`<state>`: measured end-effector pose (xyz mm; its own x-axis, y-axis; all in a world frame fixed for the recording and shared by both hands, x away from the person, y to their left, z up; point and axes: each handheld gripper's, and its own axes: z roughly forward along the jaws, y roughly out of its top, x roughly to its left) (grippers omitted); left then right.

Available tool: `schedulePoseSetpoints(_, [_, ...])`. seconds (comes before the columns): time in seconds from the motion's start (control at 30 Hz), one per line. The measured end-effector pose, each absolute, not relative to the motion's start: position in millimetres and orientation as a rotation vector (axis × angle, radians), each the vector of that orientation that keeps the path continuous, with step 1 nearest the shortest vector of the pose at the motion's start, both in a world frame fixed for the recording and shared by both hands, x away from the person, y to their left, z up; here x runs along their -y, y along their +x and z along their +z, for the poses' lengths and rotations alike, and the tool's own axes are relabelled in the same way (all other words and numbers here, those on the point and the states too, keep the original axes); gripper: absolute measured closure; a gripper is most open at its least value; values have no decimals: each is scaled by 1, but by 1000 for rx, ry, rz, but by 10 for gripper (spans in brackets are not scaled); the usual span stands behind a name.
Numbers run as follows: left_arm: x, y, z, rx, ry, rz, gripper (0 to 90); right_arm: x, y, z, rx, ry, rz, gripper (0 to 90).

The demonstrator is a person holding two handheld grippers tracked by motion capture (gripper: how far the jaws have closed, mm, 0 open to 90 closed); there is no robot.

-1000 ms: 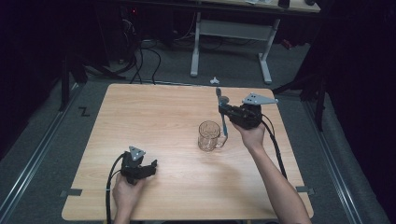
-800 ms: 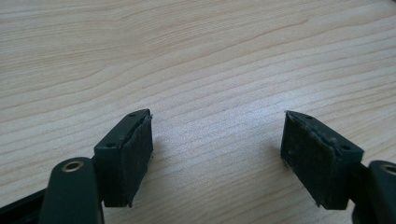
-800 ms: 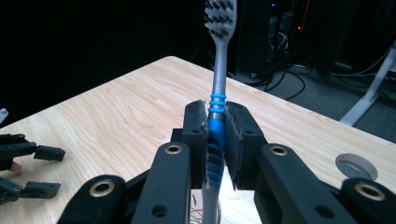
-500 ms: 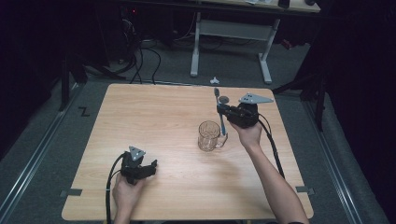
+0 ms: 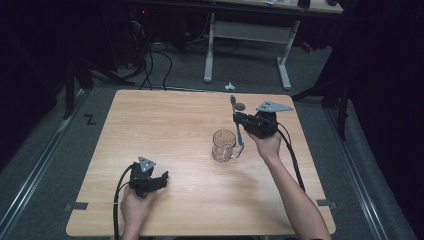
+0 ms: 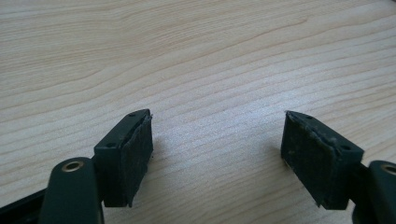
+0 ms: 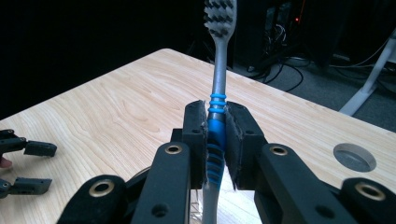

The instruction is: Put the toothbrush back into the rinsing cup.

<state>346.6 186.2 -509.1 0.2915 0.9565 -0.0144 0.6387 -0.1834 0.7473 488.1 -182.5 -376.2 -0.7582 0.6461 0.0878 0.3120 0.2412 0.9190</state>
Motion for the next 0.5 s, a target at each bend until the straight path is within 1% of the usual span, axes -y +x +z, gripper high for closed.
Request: schedulePoseSetpoints(0.5, [-186,347,-509,-1424,1912,623,257,194,484,-379,-2208,907,1524,793])
